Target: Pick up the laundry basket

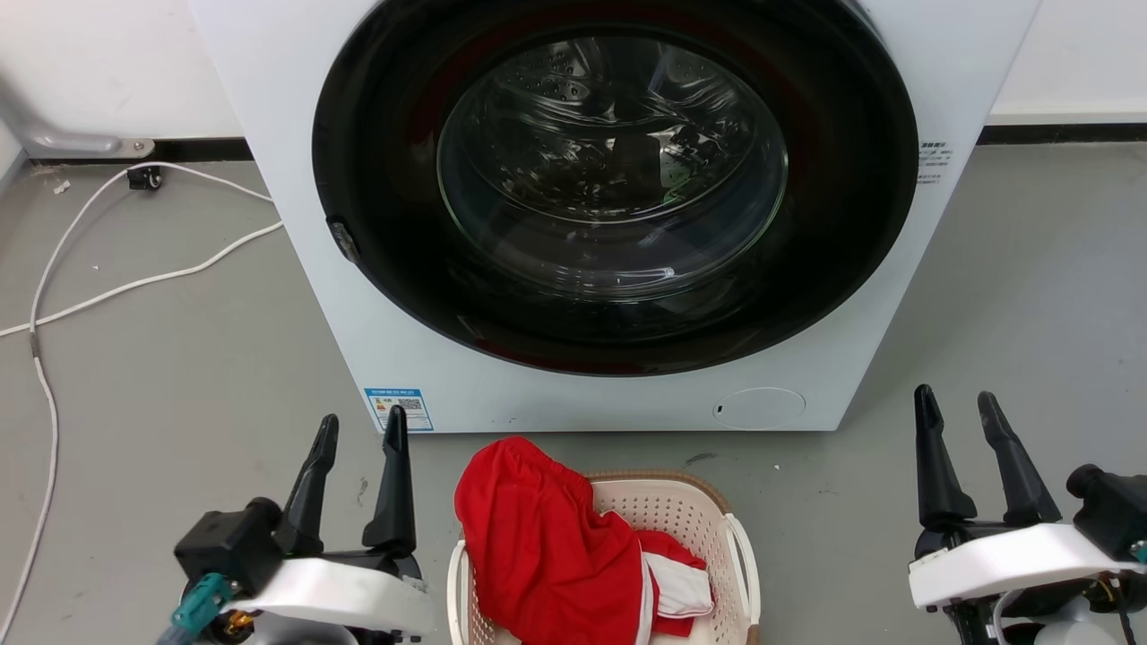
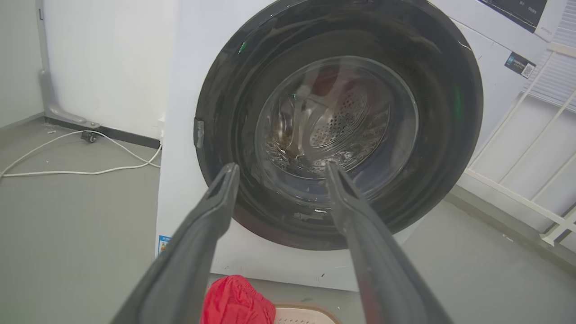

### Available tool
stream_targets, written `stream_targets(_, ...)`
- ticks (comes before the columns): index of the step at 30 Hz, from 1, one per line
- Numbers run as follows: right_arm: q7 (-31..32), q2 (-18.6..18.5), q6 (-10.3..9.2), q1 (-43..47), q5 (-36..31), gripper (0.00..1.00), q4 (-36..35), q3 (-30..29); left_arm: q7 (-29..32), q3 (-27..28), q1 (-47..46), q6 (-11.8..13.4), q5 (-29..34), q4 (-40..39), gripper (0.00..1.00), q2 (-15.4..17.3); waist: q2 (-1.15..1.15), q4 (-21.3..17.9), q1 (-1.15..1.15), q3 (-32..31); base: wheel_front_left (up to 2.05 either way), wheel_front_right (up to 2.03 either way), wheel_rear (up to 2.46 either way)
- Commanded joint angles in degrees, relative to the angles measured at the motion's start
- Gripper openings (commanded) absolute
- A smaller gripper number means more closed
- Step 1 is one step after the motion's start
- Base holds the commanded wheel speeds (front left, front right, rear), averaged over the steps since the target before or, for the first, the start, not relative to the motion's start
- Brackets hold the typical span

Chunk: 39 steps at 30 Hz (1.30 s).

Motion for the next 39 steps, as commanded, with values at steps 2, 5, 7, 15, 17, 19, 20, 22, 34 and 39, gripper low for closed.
stream_targets(2, -0.83, -0.22, 0.0, 0.37, -3.2, 1.0, 0.03, -0.08, -0.85, -2.01, -0.11, 1.61, 3.16, -0.54, 1.0, 1.45, 0.0, -0.04, 0.0, -0.02, 0.0, 0.0, 0.0)
stream_targets(5, -1.15, -0.22, 0.0, 0.49, -4.37, 1.0, 0.37, -0.17, -1.07, -3.39, -0.15, 2.5, 4.53, -0.56, 1.0, 2.19, 0.0, -0.06, 0.0, -0.04, 0.0, 0.0, 0.0)
stream_targets(7, -1.37, -0.22, 0.0, 0.57, -5.58, 1.0, 0.63, -0.28, -1.37, -4.65, -0.19, 3.42, 5.65, -0.59, 1.0, 2.86, 0.0, -0.08, 0.0, -0.04, 0.0, 0.0, 0.0)
stream_targets(15, -2.47, -0.23, 0.0, 0.83, -10.25, 1.0, 1.91, -0.75, -2.44, -8.86, -0.75, 6.48, 9.72, -0.08, 1.0, 4.98, 0.0, -0.17, 0.0, 0.14, 0.0, 0.0, 0.0)
stream_targets(17, -2.79, -0.23, 0.0, 0.82, -11.45, 1.0, 2.13, -0.76, -2.71, -9.56, -0.8, 7.63, 10.63, -0.14, 1.0, 5.24, 0.0, -0.21, 0.0, 0.15, 0.0, 0.0, 0.0)
stream_targets(19, -2.98, -0.23, 0.0, 0.8, -12.62, 1.0, 2.3, -0.71, -2.95, -10.32, -0.83, 8.33, 11.36, -0.22, 1.0, 5.61, 0.0, -0.23, 0.0, 0.18, 0.0, 0.0, 0.0)
stream_targets(20, -3.15, -0.24, 0.0, 0.81, -13.21, 1.0, 2.38, -0.73, -3.06, -10.78, -0.86, 8.46, 11.81, -0.23, 1.0, 5.94, 0.0, -0.25, 0.0, 0.19, 0.0, 0.0, 0.0)
stream_targets(22, -3.34, -0.24, 0.0, 0.82, -14.28, 1.0, 2.5, -0.71, -3.31, -11.62, -0.92, 8.8, 12.57, -0.22, 1.0, 6.39, 0.0, -0.27, 0.0, 0.22, 0.0, 0.0, 0.0)
stream_targets(34, -5.0, -0.24, -0.01, 1.11, -21.08, 1.0, 2.46, -0.22, -4.96, -11.64, 0.71, 6.65, 14.89, 1.06, 1.0, 4.75, 0.0, -0.25, 0.0, 0.31, 0.0, 0.0, 0.0)
stream_targets(39, -5.53, -0.25, -0.01, 1.33, -21.65, 1.0, 2.67, -0.44, -5.48, -7.69, 1.82, 4.6, 14.66, 1.05, 1.0, 2.04, 0.0, -0.23, 0.0, 0.41, 0.0, 0.0, 0.0)
